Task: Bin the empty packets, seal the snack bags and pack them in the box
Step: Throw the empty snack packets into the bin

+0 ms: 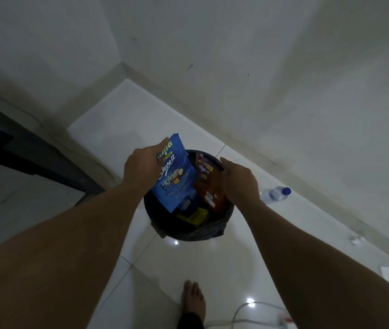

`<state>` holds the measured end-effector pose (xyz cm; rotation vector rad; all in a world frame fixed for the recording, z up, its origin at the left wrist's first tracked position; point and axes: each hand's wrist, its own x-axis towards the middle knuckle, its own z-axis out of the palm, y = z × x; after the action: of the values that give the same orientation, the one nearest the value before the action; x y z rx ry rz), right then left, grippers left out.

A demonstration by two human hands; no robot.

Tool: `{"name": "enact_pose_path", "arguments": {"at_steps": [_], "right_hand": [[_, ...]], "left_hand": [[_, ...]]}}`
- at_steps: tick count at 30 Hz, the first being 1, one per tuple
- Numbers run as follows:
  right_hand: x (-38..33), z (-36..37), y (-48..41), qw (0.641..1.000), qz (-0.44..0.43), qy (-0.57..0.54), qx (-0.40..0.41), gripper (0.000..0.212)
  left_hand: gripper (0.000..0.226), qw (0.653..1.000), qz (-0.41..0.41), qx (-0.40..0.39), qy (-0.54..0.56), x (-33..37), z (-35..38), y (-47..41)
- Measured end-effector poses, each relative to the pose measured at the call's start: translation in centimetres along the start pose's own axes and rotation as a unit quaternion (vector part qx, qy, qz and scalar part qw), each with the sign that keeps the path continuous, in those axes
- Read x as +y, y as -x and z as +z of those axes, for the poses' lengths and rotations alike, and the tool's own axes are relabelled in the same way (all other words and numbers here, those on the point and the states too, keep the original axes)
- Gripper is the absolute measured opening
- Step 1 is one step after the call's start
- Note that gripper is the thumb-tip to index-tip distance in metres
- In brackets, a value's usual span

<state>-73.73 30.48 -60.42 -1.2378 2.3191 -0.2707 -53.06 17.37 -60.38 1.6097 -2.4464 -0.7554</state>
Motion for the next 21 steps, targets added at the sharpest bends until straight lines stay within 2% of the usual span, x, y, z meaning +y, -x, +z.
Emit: {"name": "enact_pose_path", "arguments": {"at_steps": [6,10,16,21], "right_hand": [[1.1,-0.1,-0.3,0.999,-0.017,0.032,-0.004,0.039],[0.4,-3.5,0.3,0.998,-0.033,0.056,-0.008,0.045],[-5.1,-12.7,2.0,0.988,-0.099,0.122,-0.012,0.046],[-13.8,-21.8,5.4,0.976,-0.136,0.167,-0.015,0.061]], "left_hand": [[0.066,0.998,-0.03,-0.059,0.01,1.1,4.0,0.4],[0.067,0.995,-0.023,-0.092,-0.008,2.6,1.7,1.6],[0.068,0.995,0.004,-0.073,-0.067,5.2,-10.3,2.2],[0.073,0.996,0.003,-0.02,-0.093,7.0,-24.4,4.5]]}}
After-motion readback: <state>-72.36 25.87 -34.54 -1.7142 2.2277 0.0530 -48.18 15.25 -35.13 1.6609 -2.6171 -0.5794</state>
